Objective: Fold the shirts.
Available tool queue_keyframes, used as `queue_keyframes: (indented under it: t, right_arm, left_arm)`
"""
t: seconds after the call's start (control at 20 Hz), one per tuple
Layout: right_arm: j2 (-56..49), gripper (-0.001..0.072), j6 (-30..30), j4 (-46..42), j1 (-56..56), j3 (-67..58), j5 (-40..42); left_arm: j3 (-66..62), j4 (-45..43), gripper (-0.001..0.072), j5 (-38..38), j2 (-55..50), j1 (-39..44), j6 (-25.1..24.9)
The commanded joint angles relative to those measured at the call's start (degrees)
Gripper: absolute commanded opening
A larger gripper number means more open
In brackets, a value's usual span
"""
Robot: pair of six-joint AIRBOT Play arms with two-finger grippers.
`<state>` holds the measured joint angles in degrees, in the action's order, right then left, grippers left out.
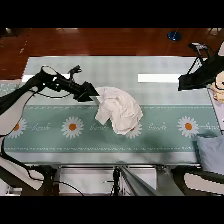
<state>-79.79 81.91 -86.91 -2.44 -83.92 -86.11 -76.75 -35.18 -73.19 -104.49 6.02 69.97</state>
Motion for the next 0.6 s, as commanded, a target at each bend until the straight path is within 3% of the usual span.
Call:
queue_keyframes:
  t: [0.0, 0.1, 0.3, 0.55]
  right_arm:
    - [-0.04, 0.0417, 0.87, 0.02, 0.04, 0.02, 1.07]
    - [-0.04, 0.0416, 1.05, 0.0, 0.04, 0.02, 1.18]
    - [-0.04, 0.0416, 1.05, 0.04, 0.04, 0.02, 1.16]
    - [-0.04, 0.0416, 1.05, 0.02, 0.04, 0.02, 1.09]
  left_arm:
    - [-6.25, -3.8, 0.0665, 0.11, -4.63, 3.61, 7.96]
    - [-8.55, -7.72, 0.0598, -0.11, -5.75, 4.52, 12.72]
    - [-10.25, -10.58, 0.0598, -0.68, -6.88, 5.86, 19.69]
    - [-14.53, -12.72, 0.0598, -5.86, -10.03, 8.57, 21.44]
